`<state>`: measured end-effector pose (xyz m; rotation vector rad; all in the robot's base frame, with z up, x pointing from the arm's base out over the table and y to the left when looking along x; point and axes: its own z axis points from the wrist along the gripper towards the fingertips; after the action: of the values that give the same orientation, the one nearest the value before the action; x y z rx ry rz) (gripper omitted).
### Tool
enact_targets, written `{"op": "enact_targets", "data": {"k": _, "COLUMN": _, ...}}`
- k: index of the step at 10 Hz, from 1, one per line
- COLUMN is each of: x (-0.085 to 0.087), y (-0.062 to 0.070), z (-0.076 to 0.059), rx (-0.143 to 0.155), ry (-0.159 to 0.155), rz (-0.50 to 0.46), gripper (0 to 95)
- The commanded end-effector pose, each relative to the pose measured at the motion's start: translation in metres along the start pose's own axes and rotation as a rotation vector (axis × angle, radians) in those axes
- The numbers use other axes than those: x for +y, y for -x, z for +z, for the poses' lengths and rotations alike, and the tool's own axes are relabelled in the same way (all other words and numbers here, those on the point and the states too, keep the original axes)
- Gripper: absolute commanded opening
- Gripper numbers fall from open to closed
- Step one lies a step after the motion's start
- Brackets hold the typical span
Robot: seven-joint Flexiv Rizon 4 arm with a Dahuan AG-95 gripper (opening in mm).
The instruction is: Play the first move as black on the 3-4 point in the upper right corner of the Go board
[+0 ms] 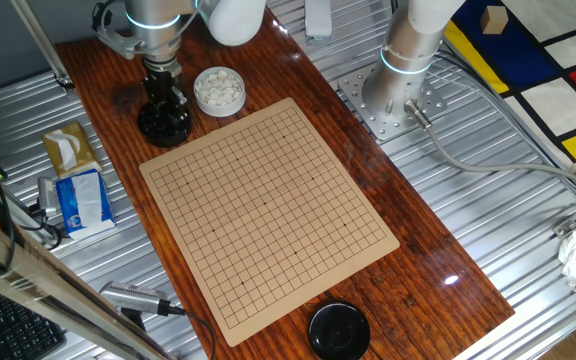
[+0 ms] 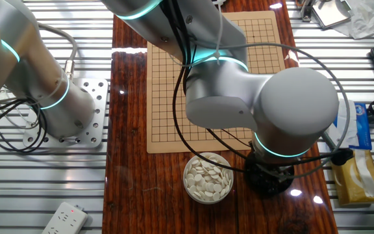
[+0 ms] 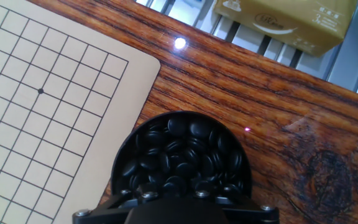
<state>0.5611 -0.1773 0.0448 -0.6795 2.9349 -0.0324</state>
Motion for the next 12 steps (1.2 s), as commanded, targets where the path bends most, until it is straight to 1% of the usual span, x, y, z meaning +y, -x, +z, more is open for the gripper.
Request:
{"op": "enact_targets", "data": {"k": 1, "x": 0.0000, "y": 0.0002, "z": 0.0002, "rx": -0.004, "ry": 0.021, "rz": 0.028, "gripper": 19.0}}
{"op": "enact_targets", "data": {"k": 2, "x": 0.0000, "y": 0.0002, "z": 0.0002, "rx": -0.006, "ry": 0.035, "rz": 0.033, "gripper": 19.0}}
{"op": "enact_targets", "data": {"k": 5, "x": 0.0000, "y": 0.0002, "z": 0.0002, "rx": -0.006, "ry": 0.034, "rz": 0.026, "gripper": 19.0}}
{"op": "enact_targets", "data": {"k": 6, "x": 0.0005, "y": 0.0004, "z": 0.0006, "rx": -0.006, "ry": 0.035, "rz": 0.022, "gripper": 38.0}}
{"op": "enact_targets", "data": {"k": 12, "x": 0.0014, "y": 0.0003, "z": 0.0027, "rx": -0.007, "ry": 0.034, "rz": 0.025, "gripper": 38.0}}
